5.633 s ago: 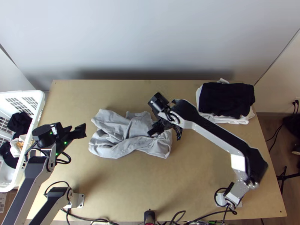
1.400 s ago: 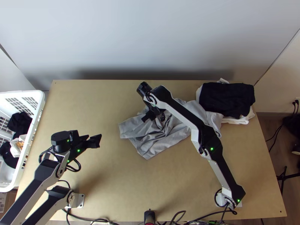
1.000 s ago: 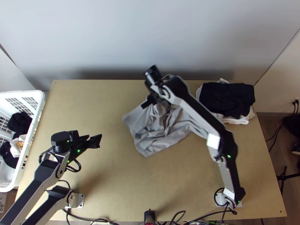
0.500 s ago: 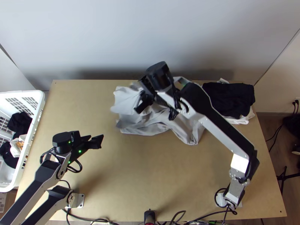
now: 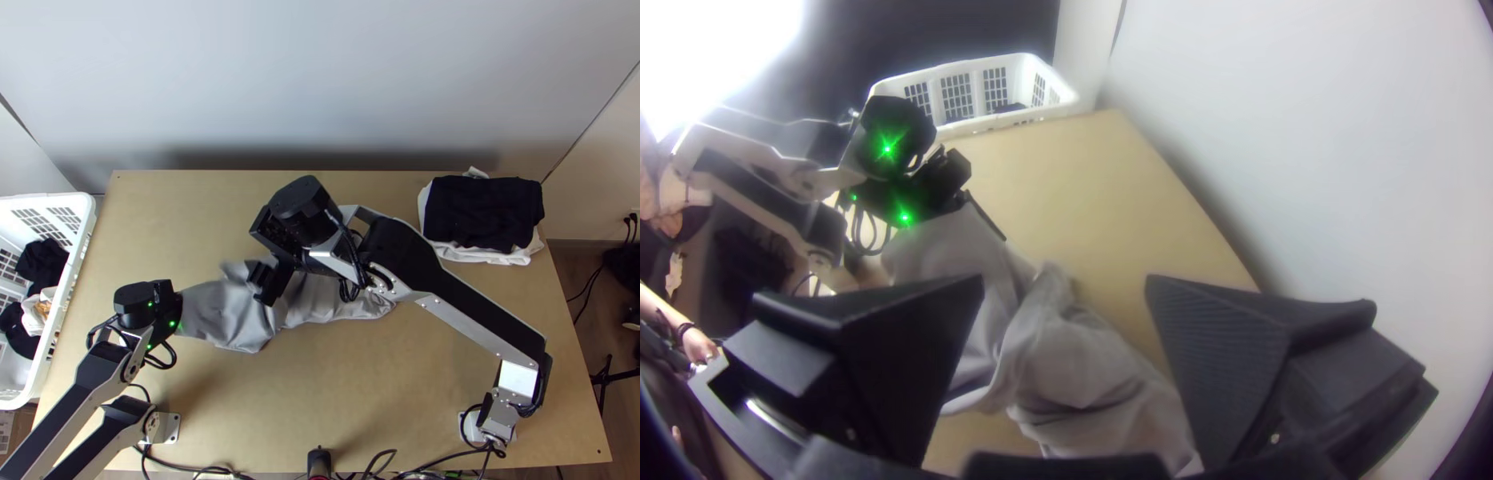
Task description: Fold the t-shirt
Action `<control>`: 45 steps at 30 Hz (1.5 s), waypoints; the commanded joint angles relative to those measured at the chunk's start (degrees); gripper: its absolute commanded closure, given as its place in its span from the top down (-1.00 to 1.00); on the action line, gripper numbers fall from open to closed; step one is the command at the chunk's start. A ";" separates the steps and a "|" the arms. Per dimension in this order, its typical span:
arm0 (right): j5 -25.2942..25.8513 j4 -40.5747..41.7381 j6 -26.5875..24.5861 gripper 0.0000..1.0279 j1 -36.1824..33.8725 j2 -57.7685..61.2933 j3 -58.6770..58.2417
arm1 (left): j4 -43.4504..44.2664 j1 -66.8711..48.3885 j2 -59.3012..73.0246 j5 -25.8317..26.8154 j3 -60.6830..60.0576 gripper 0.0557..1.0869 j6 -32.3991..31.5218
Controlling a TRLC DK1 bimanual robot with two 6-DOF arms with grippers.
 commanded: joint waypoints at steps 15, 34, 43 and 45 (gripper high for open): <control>-4.15 -9.63 9.97 0.88 -31.56 3.67 -15.18 | 0.53 0.34 0.72 0.01 1.66 0.90 0.40; -12.50 -10.94 11.90 0.87 -34.99 7.10 -31.88 | -1.67 0.86 5.02 0.01 4.73 0.45 -0.31; -14.43 -10.33 13.84 -0.20 -35.34 6.57 -35.21 | -1.76 1.39 4.76 0.01 3.68 0.46 -0.31; -14.26 -10.24 13.75 -0.46 -35.87 6.04 -35.74 | -1.67 1.39 4.67 0.01 3.68 0.46 -0.31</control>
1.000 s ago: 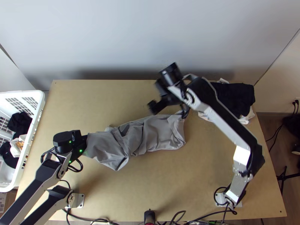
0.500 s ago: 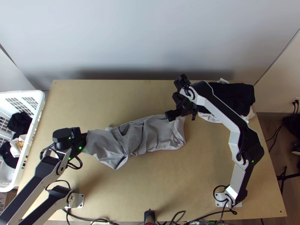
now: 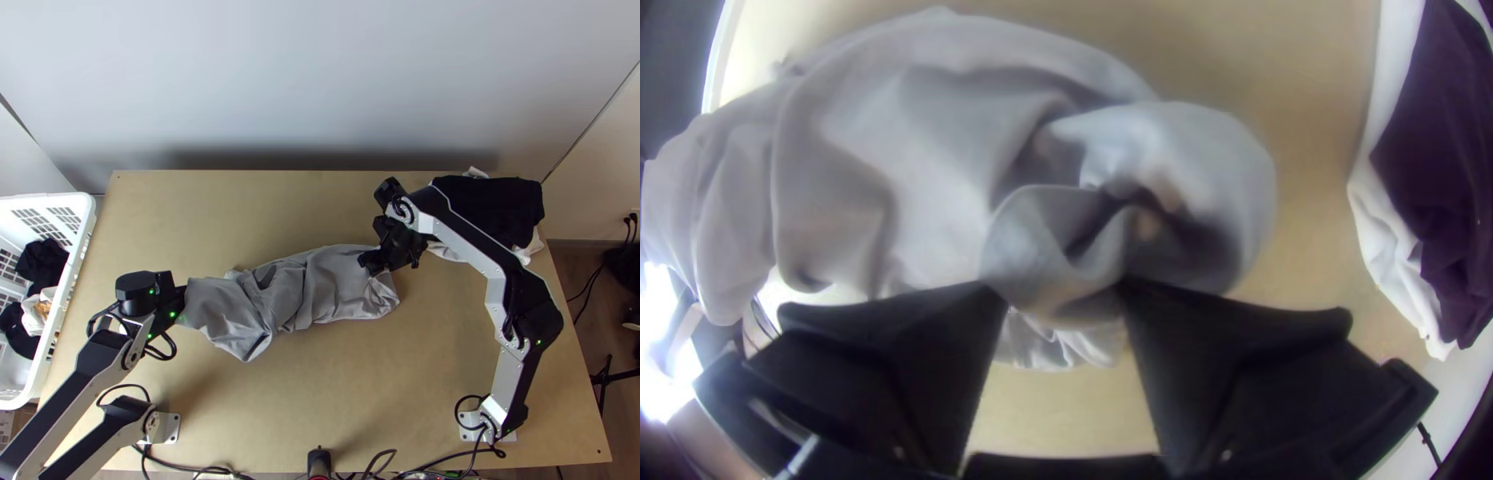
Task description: Fold the t-shirt
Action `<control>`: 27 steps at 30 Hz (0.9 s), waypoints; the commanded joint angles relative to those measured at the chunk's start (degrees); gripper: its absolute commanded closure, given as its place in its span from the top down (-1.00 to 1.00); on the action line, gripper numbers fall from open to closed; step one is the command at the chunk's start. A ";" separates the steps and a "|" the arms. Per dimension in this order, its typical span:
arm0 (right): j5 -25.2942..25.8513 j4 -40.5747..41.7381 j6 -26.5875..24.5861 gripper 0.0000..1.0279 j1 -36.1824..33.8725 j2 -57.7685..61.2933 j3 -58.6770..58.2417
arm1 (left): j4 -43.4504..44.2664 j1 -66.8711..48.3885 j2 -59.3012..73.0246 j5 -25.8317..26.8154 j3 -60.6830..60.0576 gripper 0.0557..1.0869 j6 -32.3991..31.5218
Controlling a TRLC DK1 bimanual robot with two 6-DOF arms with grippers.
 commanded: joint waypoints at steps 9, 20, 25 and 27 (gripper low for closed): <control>2.92 1.83 0.55 -0.95 -9.49 -7.34 -7.73 | -0.01 0.67 -0.60 -0.10 -1.29 0.46 0.04; 16.37 -11.26 -1.74 -0.95 -23.20 -14.29 -18.01 | 0.08 1.02 -0.95 -0.01 -1.99 0.47 0.13; 25.24 -12.32 -6.49 -0.95 -29.79 -21.41 -27.15 | -0.18 2.17 -1.30 -0.01 -2.43 0.53 0.48; 26.65 -12.41 -7.10 -0.90 -30.41 -24.75 -29.53 | -0.45 2.25 -1.30 -0.01 -2.87 0.60 0.92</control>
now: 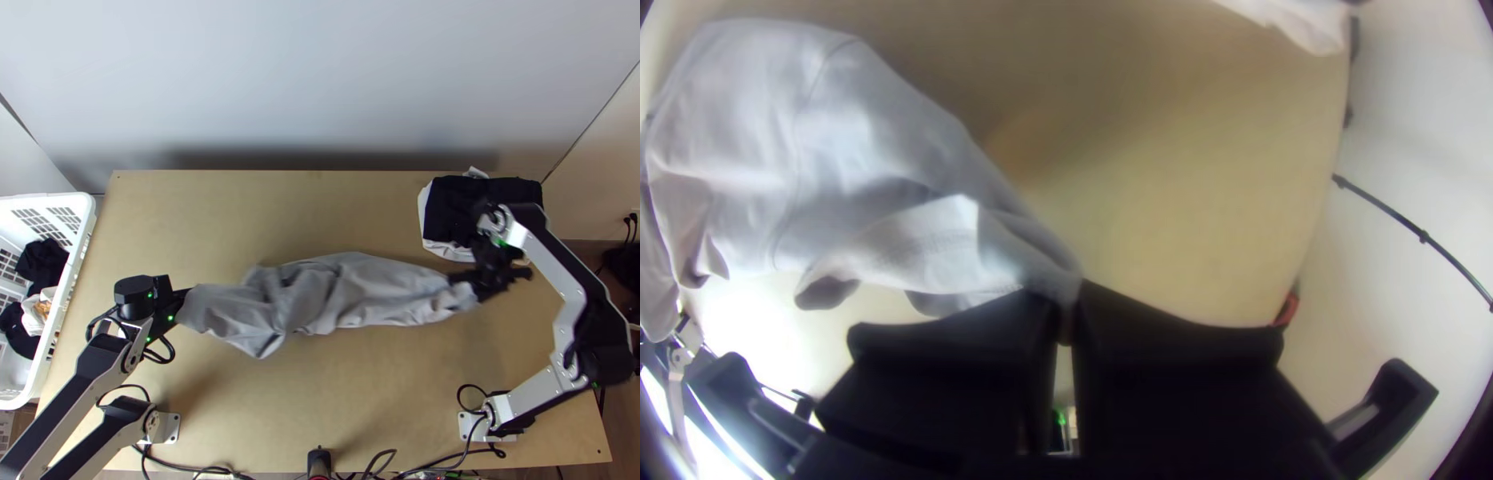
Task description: Fold the t-shirt
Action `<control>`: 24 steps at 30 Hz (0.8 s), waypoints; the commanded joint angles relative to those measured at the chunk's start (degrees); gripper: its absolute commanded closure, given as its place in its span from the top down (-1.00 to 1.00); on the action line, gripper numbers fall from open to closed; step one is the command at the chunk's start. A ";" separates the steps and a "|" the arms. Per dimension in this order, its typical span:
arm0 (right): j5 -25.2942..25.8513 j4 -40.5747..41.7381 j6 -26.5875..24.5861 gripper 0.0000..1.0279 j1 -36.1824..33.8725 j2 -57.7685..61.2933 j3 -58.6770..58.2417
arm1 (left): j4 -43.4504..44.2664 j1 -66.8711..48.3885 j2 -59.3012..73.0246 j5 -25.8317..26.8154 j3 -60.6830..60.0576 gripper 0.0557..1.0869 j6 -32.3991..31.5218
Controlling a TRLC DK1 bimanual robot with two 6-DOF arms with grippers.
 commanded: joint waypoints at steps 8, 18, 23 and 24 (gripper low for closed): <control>10.49 -3.30 0.17 0.89 3.37 -11.67 -6.74 | 0.26 0.53 0.32 0.01 0.33 0.89 0.97; 6.00 8.30 -5.71 0.89 22.62 -15.54 9.87 | -2.64 12.04 1.02 0.28 3.14 0.89 8.53; -0.41 8.48 -3.08 0.88 29.56 -7.72 22.00 | -2.47 16.52 1.46 -3.24 5.42 0.89 13.10; -0.67 7.69 -2.11 0.88 31.14 -5.17 25.34 | -2.56 17.93 1.46 -3.68 5.95 0.89 14.42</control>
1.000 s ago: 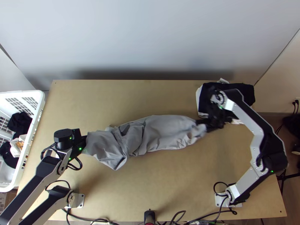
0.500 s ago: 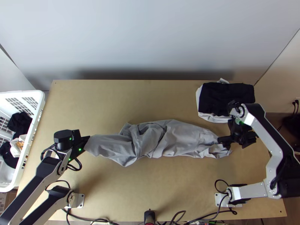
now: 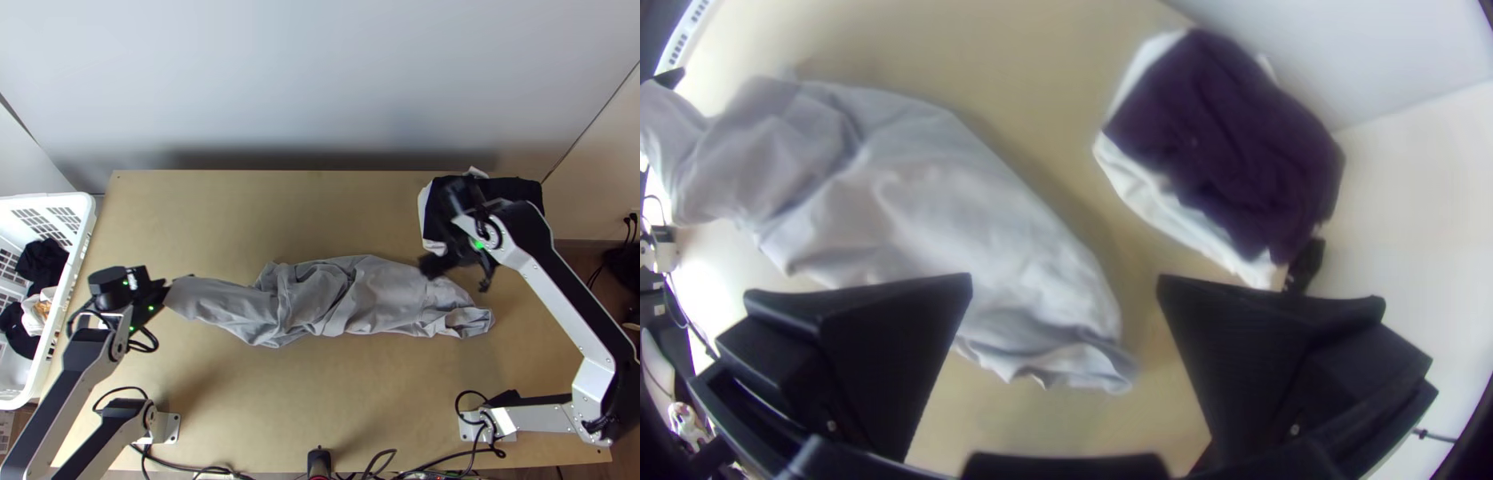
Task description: Fold the t-shirt
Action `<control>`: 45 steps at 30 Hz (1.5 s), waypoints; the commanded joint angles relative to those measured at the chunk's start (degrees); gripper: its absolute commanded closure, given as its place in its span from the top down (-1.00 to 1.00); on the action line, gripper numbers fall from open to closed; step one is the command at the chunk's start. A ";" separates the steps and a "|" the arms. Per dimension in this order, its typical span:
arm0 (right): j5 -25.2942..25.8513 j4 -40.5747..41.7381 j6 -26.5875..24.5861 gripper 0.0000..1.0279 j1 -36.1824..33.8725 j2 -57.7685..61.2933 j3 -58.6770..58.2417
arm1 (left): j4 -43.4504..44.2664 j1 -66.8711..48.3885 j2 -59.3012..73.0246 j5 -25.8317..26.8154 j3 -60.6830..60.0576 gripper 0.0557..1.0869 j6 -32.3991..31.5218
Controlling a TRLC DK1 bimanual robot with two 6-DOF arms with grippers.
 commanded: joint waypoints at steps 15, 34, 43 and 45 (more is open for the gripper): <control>-16.60 -7.42 4.33 0.87 20.47 41.81 49.29 | -3.49 23.70 -0.03 -3.09 2.56 0.89 20.40; -19.33 -8.83 6.44 0.80 14.49 50.07 45.68 | -6.22 11.66 -3.28 -2.47 2.47 0.89 8.09; -24.51 -7.60 1.08 0.80 19.76 49.63 49.73 | -6.65 10.52 -3.28 -2.47 2.12 0.89 7.74; -24.51 -3.99 1.17 0.80 20.82 48.67 49.73 | -6.65 10.17 -3.28 -2.47 2.03 0.89 7.74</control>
